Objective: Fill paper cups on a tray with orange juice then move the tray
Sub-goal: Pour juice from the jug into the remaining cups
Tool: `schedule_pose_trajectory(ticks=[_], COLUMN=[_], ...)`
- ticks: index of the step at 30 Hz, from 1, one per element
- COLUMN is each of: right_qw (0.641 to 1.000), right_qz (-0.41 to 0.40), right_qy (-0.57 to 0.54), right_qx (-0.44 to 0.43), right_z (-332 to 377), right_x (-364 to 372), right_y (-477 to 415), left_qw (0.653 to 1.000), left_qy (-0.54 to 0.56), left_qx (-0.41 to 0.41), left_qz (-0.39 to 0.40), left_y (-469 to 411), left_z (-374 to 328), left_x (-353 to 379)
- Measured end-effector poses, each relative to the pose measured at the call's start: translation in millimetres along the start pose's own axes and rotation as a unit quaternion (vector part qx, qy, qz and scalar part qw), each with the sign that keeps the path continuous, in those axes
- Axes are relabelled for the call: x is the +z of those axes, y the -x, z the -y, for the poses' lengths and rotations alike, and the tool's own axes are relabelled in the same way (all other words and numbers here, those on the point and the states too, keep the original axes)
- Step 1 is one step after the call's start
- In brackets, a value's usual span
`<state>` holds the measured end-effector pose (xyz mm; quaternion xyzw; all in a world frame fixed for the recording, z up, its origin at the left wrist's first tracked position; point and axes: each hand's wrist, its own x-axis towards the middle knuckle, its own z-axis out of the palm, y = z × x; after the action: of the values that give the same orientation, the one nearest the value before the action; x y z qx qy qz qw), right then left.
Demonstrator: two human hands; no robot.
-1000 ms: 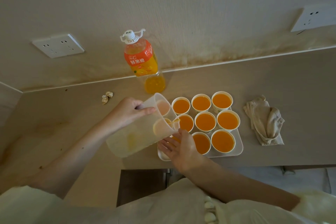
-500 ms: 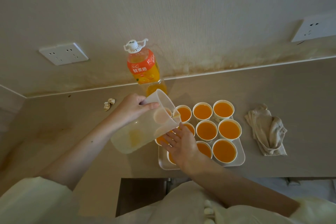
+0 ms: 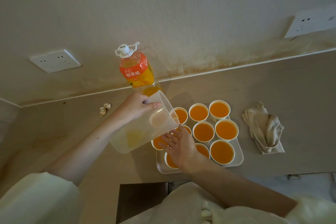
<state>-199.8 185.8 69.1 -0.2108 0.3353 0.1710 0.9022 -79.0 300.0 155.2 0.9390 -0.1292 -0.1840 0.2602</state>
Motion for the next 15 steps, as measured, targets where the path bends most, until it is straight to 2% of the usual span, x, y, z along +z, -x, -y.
schedule_pose_trajectory(ticks=[15], right_qw=[1.000], right_qz=[0.026], right_qy=[-0.008], right_qx=[0.009], right_z=[1.4], right_x=[-1.1], right_y=[-0.7], left_qw=[0.998], left_qy=[-0.052], left_qx=[0.018], left_qz=[0.013], left_y=[-12.4], left_z=[-2.7], left_x=[-1.7])
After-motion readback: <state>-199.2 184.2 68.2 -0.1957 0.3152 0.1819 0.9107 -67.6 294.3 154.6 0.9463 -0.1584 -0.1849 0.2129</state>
